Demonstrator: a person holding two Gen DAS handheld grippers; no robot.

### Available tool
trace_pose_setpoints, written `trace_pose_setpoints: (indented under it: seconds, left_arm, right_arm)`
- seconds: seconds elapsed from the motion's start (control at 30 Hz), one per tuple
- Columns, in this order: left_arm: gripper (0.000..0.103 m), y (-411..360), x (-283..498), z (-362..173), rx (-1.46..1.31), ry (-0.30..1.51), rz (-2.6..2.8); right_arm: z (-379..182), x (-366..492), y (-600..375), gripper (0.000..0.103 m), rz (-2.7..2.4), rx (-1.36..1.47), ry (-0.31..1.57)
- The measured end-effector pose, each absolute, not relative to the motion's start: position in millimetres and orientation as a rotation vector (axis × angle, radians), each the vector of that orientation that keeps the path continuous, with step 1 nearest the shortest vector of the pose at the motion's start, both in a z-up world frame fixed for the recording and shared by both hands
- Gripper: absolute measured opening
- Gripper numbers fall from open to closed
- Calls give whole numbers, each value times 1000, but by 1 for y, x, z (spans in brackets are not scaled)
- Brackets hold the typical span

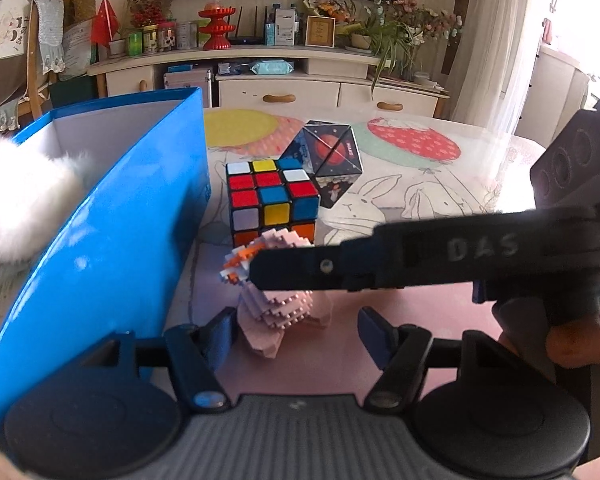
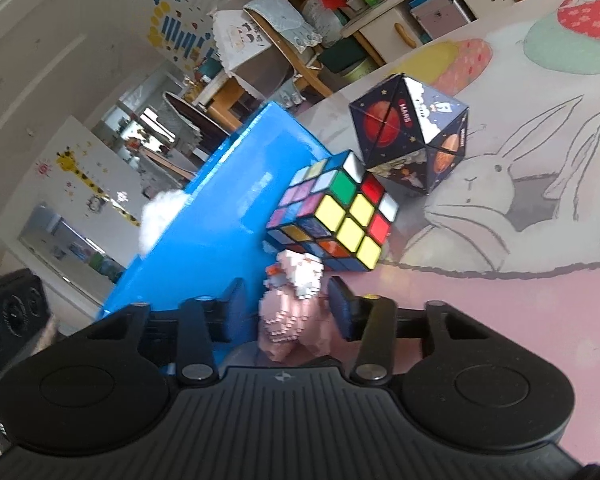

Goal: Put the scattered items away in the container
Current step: 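Lower the right tool around the block figure and close it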

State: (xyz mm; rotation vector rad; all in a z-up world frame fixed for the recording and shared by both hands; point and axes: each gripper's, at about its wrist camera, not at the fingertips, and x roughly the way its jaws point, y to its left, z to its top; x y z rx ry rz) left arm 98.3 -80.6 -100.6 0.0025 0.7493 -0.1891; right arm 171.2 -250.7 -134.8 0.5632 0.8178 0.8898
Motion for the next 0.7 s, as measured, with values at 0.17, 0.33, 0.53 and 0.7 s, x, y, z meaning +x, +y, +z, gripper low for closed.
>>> trace_pose_setpoints:
  seconds: [0.17,0.33,0.53,0.7]
  left_arm:
    - [65,-81,98,-101,-3,745,-185]
    - [60,-79,96,-101,-13,739,-171]
    - [53,-74,93,-100,-39,733,-163]
    - [53,-76,89,-97,-42,719,-174]
  right_arm:
    - [-135,173,-251,44,884,566,825]
    - [-136,172,-250,44,877,571,828]
    - [-136,168,-250,44,871,574,830]
    - [-135,165,-254,44,864,592,827]
